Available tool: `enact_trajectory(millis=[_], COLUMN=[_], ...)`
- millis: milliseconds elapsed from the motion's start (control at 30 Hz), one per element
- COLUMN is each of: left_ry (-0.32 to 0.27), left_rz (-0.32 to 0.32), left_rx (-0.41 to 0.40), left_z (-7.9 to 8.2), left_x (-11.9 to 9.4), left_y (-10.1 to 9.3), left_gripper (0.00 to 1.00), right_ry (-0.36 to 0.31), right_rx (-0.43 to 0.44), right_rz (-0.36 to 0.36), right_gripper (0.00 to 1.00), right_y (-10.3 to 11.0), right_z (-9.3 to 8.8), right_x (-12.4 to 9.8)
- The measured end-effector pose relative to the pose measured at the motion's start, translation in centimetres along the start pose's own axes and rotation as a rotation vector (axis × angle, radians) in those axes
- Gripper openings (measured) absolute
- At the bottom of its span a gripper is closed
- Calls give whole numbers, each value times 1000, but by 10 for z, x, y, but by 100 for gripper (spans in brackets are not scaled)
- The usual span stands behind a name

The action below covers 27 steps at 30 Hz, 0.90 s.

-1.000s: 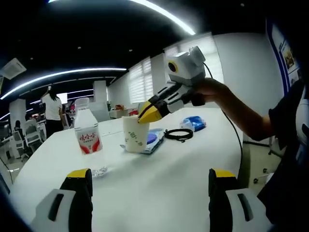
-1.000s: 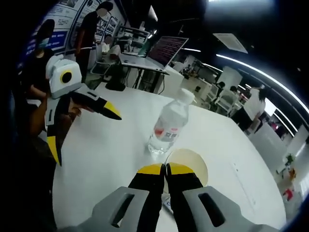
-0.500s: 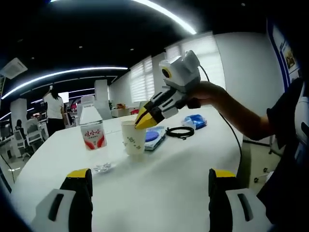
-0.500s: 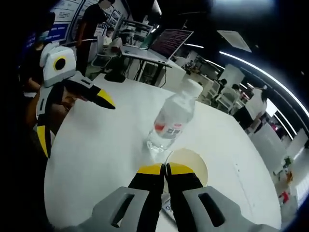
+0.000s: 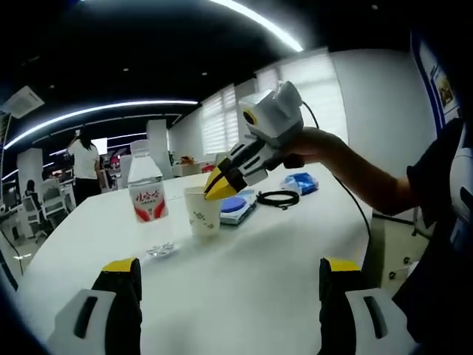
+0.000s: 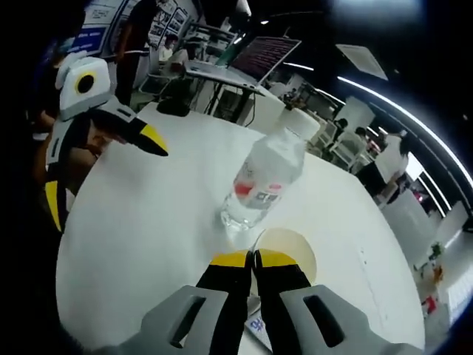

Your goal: Arrange the tabletop items into an orderly group along one side of the table until the central work area is clear of visible clutter.

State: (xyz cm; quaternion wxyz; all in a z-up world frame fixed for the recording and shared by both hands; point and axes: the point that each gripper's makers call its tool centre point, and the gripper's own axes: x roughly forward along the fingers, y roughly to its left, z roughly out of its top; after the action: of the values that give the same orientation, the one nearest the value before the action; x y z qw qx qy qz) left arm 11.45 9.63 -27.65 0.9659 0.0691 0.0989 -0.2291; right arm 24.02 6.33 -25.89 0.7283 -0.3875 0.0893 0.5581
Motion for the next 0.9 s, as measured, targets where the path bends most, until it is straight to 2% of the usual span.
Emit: enact_trajectory(millis=[200, 533, 900], left_ry=[7, 11, 16], left_rz=[6, 3, 2], left_rx=[-4, -8, -6], left_z=[-4, -7, -8], left_x=[-1, -2, -2], left_y=[1, 0, 0], left_gripper=[100, 100, 100], right_ry=[1, -10, -18], right_rx=[-9, -2, 13], right_rz=[-2, -36, -25], right_gripper=[0, 0, 1], right_y=[1, -10, -8], right_z=[3, 7, 7], right_x=[5, 10, 12])
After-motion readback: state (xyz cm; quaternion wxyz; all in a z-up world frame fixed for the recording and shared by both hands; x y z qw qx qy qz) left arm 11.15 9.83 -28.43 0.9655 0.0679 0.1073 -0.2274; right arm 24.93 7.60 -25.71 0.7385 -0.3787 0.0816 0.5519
